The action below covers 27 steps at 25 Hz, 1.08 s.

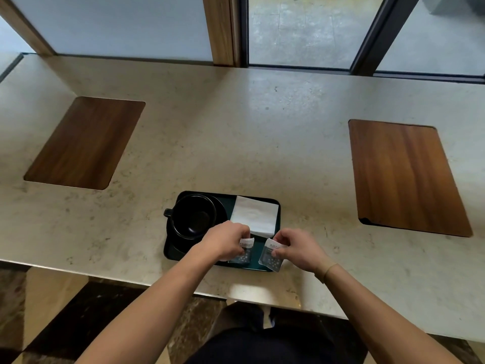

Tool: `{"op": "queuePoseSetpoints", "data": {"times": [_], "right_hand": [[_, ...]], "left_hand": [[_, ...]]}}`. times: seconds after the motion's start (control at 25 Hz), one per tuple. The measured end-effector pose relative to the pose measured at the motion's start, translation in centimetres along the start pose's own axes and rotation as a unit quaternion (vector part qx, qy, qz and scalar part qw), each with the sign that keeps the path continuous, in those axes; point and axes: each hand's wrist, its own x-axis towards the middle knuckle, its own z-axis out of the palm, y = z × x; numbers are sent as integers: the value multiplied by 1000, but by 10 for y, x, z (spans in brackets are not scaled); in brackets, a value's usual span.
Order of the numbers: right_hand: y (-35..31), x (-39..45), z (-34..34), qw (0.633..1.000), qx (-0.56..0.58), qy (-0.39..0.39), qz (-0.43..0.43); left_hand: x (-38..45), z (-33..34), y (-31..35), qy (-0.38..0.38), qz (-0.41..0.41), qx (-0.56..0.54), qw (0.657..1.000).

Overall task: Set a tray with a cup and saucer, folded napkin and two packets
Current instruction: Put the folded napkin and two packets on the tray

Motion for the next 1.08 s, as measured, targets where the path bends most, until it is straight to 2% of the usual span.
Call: {"op": "queuePoseSetpoints", "data": {"times": [0.24,0.4,0.56,0.76,1.08], "right_hand": [[-4,7,5,998,-56,12,-13],[-8,10,15,991,-123,50,-27],[-10,9,27,978,-180,96,-50],[-9,5,39,955,-258,138,-55],[-9,2,42,945,-281,160,-47]], "left_hand": [[4,10,0,19,-16,82,996],[5,15,0,34,-19,113,993],[4,18,1,69,11,146,987],[1,22,2,102,20,147,984],[-4,24,2,139,46,174,974]]}}
